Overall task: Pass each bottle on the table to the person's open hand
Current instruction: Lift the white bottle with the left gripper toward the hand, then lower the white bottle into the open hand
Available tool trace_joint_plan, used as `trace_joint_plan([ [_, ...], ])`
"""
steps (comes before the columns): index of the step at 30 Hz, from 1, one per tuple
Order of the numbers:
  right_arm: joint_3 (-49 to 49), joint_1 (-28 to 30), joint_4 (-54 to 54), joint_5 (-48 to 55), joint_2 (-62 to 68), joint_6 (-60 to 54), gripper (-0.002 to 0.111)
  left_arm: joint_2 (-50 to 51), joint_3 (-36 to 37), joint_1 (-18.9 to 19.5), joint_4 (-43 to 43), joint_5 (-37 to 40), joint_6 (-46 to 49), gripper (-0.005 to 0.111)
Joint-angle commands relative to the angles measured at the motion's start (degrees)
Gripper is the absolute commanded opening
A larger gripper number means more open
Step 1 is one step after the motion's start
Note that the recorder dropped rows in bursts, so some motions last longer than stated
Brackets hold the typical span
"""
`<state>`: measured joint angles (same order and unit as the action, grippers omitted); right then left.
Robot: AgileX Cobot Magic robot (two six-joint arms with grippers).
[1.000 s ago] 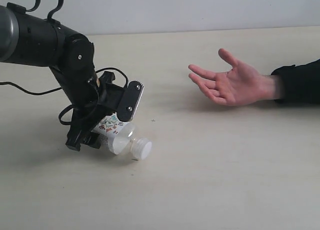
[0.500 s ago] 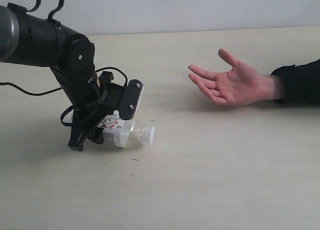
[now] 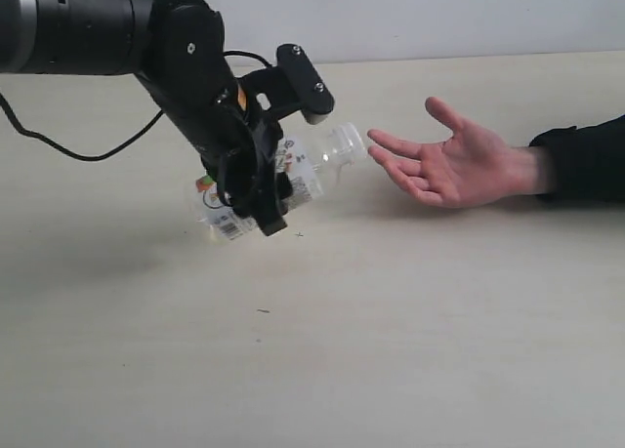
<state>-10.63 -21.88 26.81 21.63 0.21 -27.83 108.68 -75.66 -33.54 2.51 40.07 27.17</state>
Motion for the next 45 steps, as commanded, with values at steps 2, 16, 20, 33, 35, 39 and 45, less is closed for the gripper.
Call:
trace_joint_plan([
  [2, 0.1, -0.1, 0.1, -0.1, -0.2, -0.1, 0.002, -0.7, -2.8, -3.3, -0.9, -0.1, -12.1, 0.000],
  [16, 0.1, -0.1, 0.1, -0.1, -0.2, -0.1, 0.002, -0.5, -4.5, -5.3, -28.4, -15.0, -26.1, 0.000],
  [20, 0.1, -0.1, 0.1, -0.1, -0.2, -0.1, 0.002, 0.0, -4.5, -5.8, -34.3, -22.1, -26.1, 0.000],
  [33, 0.1, -0.1, 0.1, -0.1, -0.2, -0.1, 0.002, 1.3, -4.5, -7.8, -59.2, -23.5, -26.6, 0.000],
  [35, 0.1, -0.1, 0.1, -0.1, -0.2, -0.1, 0.002, 1.3, -4.5, -8.7, -60.1, -22.9, -25.6, 0.000],
  [39, 0.1, -0.1, 0.1, -0.1, -0.2, -0.1, 0.002, 1.7, -4.5, -8.7, -60.9, -26.4, -21.5, 0.000],
  [45, 0.1, -0.1, 0.1, -0.1, -0.2, -0.1, 0.002, 1.9, -4.5, -8.7, -59.9, -23.9, -21.5, 0.000],
])
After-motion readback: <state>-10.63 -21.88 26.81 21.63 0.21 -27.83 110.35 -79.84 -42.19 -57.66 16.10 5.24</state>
